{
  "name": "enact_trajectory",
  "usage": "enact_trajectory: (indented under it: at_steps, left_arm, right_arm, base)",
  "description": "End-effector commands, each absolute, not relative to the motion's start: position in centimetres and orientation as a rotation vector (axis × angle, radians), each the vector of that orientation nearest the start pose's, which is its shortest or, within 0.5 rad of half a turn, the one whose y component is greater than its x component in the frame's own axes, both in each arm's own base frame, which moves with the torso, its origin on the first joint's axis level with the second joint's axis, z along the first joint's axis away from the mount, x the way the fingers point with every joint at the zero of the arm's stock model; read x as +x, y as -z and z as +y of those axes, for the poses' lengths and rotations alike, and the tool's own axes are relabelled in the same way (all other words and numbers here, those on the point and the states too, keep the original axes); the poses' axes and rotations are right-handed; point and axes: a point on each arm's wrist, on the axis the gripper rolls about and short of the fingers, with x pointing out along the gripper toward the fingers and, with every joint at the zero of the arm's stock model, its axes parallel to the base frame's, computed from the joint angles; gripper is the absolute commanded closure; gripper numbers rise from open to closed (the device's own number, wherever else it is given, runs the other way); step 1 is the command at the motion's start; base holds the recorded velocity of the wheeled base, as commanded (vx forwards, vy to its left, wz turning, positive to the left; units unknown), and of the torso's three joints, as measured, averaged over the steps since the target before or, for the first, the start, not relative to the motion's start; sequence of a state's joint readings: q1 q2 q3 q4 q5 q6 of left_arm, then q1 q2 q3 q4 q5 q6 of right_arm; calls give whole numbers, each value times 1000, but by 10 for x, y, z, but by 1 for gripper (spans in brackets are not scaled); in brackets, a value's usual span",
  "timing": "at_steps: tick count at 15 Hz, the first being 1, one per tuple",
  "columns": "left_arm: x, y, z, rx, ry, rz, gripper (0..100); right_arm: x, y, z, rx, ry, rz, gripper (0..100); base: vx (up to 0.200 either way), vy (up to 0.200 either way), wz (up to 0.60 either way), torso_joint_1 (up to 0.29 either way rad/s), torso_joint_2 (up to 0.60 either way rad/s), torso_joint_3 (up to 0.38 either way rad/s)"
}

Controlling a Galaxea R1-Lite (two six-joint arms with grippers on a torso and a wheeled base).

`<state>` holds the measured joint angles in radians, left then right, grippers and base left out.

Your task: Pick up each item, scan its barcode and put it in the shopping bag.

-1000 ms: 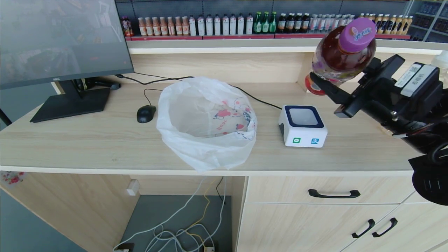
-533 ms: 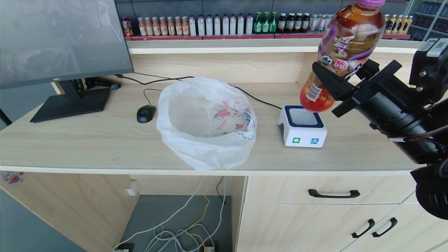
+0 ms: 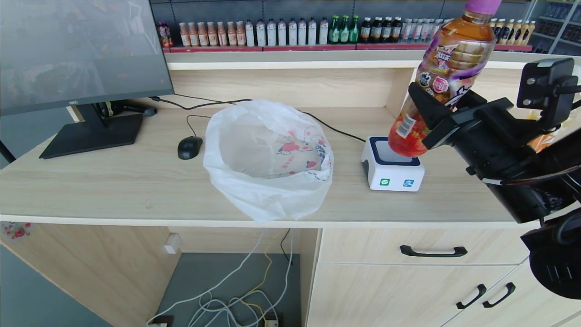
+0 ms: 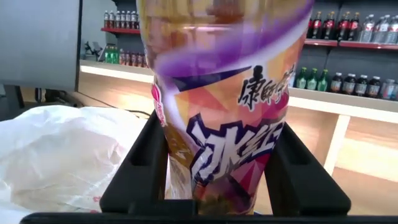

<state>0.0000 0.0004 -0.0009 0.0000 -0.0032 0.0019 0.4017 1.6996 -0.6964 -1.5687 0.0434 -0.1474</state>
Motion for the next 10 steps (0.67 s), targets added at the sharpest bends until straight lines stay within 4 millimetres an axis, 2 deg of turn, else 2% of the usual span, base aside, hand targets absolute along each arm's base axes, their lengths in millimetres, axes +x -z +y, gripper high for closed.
enact_trajectory:
  at_steps: [1, 9, 10]
  left_arm:
    - [-23, -76, 0, 2, 3, -2, 0]
    - [-23, -76, 0, 0, 3, -2, 0]
    - [-23, -76, 0, -2, 3, -2, 0]
  right_arm:
    - [259, -242, 114, -30, -406, -578, 100]
    - [264, -231, 109, 51, -353, -513, 100]
    - [264, -232, 109, 51, -353, -514, 100]
  base:
    - [0, 0, 0, 0, 0, 0]
    - [0, 0, 0, 0, 0, 0]
    - [0, 200, 0, 7, 2, -2]
